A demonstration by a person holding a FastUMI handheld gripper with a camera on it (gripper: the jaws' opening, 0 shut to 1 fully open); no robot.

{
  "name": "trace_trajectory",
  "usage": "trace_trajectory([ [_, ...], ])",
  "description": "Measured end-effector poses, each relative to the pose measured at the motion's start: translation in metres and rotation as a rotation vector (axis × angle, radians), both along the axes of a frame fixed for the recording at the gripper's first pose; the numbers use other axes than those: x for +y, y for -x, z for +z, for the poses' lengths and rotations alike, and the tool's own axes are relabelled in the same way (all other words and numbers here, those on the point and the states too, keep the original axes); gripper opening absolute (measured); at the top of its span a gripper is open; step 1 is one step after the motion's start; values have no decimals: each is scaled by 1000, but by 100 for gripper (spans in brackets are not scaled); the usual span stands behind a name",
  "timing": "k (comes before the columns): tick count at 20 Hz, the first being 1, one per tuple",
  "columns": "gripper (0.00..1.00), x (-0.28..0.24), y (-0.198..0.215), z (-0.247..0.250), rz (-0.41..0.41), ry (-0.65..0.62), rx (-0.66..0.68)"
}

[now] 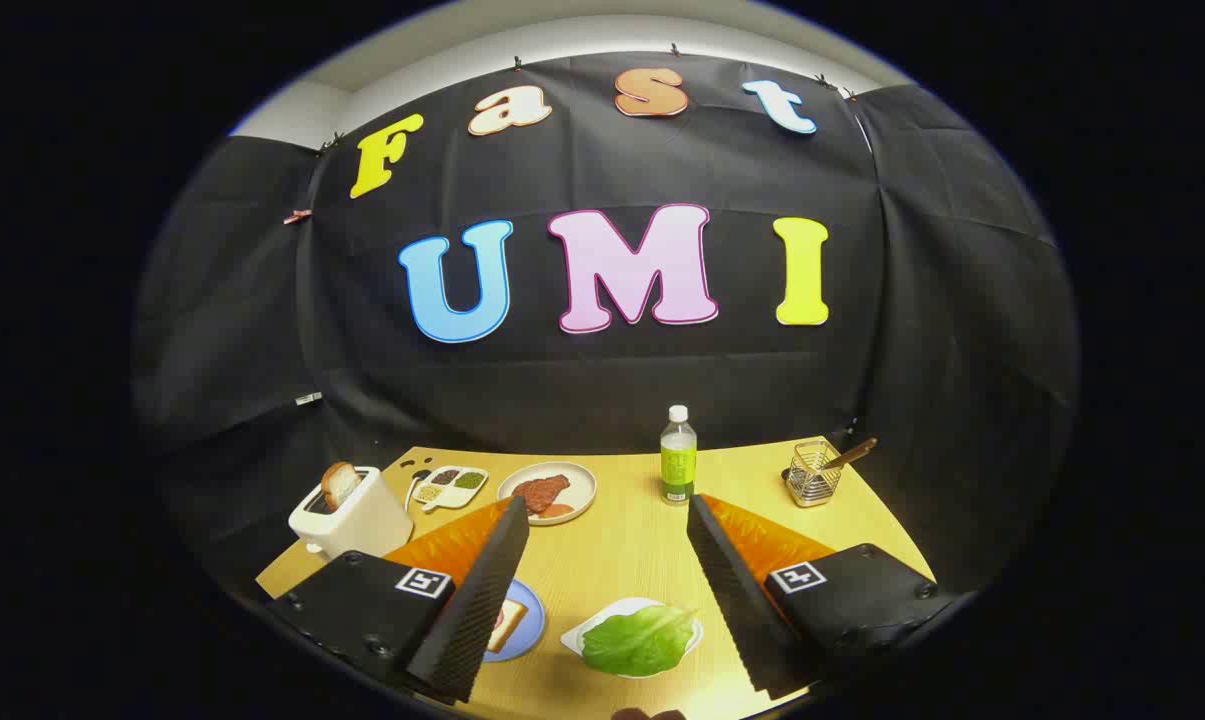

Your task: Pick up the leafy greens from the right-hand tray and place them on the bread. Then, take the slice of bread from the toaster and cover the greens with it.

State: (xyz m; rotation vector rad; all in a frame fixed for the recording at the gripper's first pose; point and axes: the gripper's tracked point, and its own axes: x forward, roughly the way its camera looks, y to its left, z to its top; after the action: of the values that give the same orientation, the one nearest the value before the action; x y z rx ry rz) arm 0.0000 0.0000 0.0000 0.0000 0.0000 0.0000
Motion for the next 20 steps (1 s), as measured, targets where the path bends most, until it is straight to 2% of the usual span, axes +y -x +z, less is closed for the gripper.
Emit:
trace_trajectory([
  [20, 99, 19, -7, -31, 54, 22, 95],
])
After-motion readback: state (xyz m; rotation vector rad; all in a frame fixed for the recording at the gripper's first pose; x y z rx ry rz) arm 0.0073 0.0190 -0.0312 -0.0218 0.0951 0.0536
